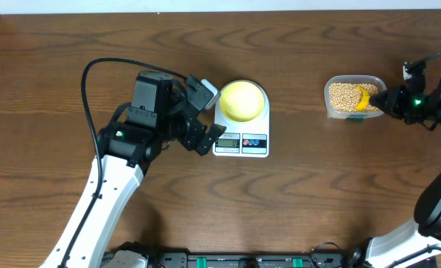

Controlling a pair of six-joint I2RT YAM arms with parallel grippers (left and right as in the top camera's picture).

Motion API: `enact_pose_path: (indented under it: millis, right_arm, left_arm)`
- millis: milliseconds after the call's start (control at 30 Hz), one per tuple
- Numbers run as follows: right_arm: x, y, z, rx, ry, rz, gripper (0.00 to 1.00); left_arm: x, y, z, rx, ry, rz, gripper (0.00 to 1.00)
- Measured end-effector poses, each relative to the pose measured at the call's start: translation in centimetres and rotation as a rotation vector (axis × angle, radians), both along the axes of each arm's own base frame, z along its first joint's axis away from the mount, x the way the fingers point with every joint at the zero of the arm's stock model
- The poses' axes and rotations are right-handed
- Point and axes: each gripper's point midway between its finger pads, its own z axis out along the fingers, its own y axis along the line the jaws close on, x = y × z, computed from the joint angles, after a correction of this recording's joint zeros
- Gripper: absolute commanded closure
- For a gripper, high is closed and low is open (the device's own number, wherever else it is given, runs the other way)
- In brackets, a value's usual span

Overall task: Scoop item into bowl and weigh 50g on scale
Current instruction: 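Lift the filled scoop out of the tub with the right gripper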

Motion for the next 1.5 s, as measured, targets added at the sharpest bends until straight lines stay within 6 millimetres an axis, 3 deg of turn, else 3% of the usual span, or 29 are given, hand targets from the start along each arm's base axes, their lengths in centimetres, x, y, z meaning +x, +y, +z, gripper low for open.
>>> enact_pose_path:
  millis: [567,1033,1500]
  right_arm:
    - [-1.1,-1.4,0.9,0.103,-0.009,-0.041,0.99]
    - [-1.5,-2.8,2.8,0.227,-0.082,-0.076,0.99]
    - [-1.5,-2.6,4.5,0.327,-0.144,-0.066,0.99]
  left_arm:
    - [0.0,0.0,0.0,0.0,0.0,0.0,0.02]
    - [0.0,0.0,0.0,0.0,0.0,0.0,0.02]
    - [0.0,0.0,0.0,0.0,0.0,0.0,0.02]
